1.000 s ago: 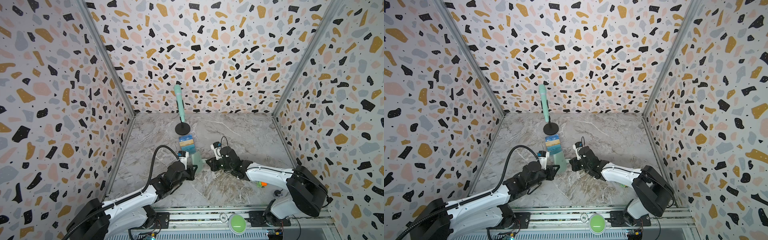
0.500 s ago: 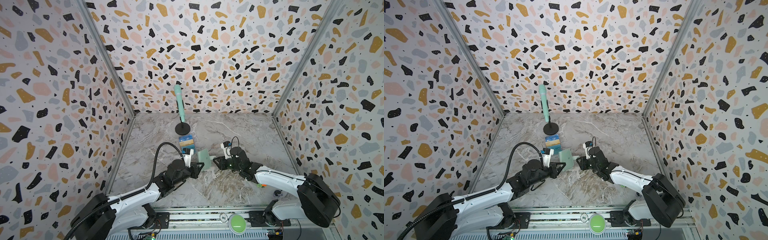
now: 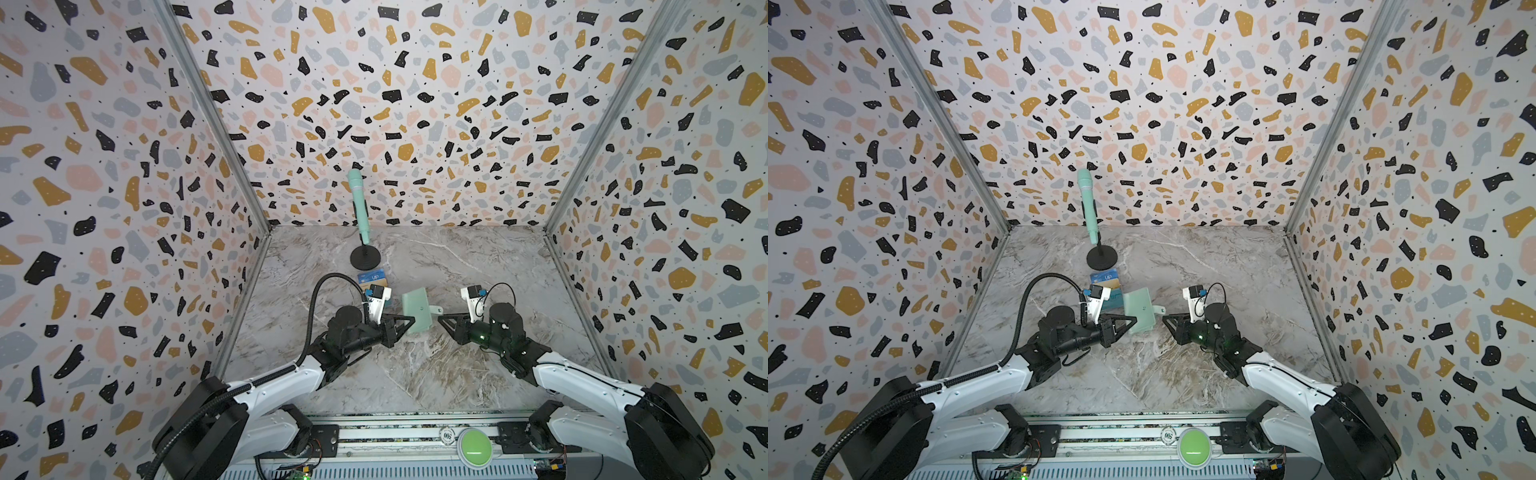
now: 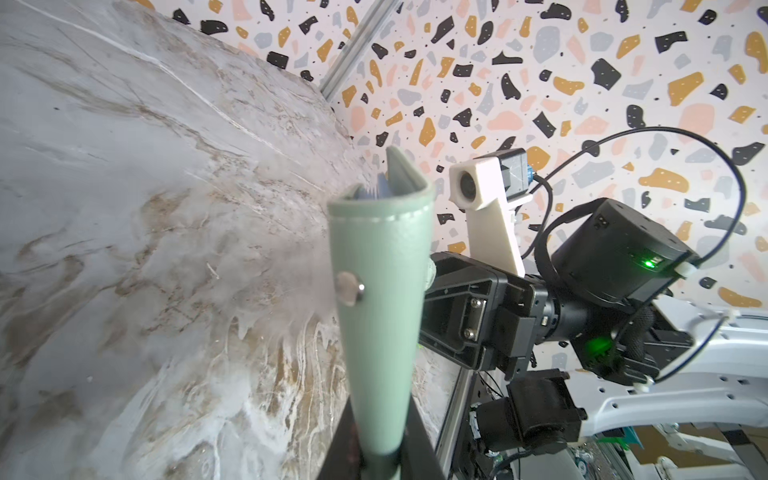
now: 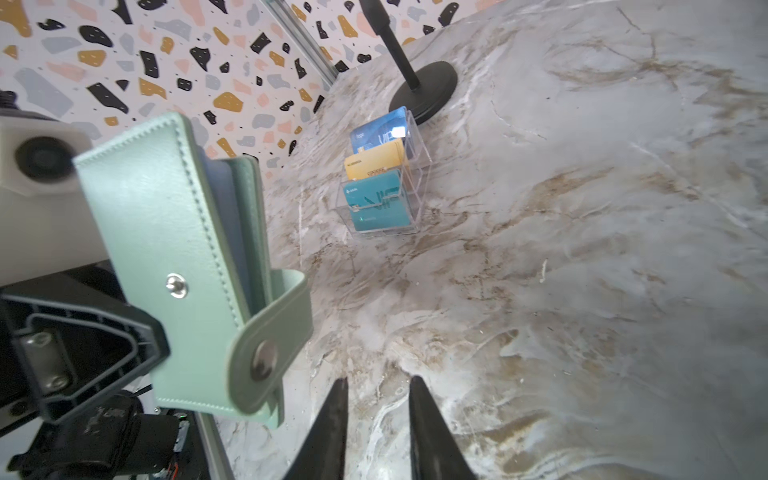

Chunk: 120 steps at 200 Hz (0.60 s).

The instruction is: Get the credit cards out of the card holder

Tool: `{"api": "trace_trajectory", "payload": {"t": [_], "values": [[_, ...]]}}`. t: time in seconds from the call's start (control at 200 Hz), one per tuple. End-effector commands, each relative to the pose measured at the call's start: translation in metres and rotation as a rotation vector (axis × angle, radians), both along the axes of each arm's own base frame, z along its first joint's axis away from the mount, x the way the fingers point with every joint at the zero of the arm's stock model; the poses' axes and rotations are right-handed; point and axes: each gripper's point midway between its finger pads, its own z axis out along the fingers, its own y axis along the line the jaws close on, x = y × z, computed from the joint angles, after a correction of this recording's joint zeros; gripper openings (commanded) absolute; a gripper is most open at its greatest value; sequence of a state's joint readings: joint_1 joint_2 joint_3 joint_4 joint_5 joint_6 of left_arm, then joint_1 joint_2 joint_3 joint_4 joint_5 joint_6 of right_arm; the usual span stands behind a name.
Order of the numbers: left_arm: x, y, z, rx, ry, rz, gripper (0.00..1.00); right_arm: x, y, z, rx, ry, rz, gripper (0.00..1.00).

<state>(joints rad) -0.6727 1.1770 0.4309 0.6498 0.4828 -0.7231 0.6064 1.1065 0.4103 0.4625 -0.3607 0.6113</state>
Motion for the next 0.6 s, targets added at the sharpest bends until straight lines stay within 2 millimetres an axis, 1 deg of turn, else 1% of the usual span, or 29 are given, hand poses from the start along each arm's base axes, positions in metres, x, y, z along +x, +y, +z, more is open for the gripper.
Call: {"api": "trace_trajectory", "payload": {"t": [0.0, 0.17, 0.25, 0.34, 0.46, 0.596], "values": [[-0.010, -0.009, 0.046, -0.114, -0.143, -0.121, 0.00, -0.011, 0.014, 0.031, 0.117, -0.075, 0.110, 0.27], [-0.022, -0.013, 0.056, -0.163, -0.164, -0.205, 0.00, -0.020, 0.020, 0.044, 0.201, -0.099, 0.169, 0.26], [-0.025, -0.014, 0.053, -0.161, -0.157, -0.229, 0.00, -0.025, 0.021, 0.050, 0.233, -0.112, 0.194, 0.23], [-0.027, -0.016, 0.052, -0.159, -0.148, -0.246, 0.00, -0.029, 0.020, 0.054, 0.254, -0.120, 0.212, 0.22], [-0.026, -0.014, 0.050, -0.157, -0.150, -0.237, 0.00, -0.032, 0.015, 0.058, 0.267, -0.131, 0.206, 0.21], [-0.022, -0.009, 0.050, -0.153, -0.152, -0.209, 0.00, -0.031, 0.005, 0.056, 0.265, -0.130, 0.175, 0.21]]}}
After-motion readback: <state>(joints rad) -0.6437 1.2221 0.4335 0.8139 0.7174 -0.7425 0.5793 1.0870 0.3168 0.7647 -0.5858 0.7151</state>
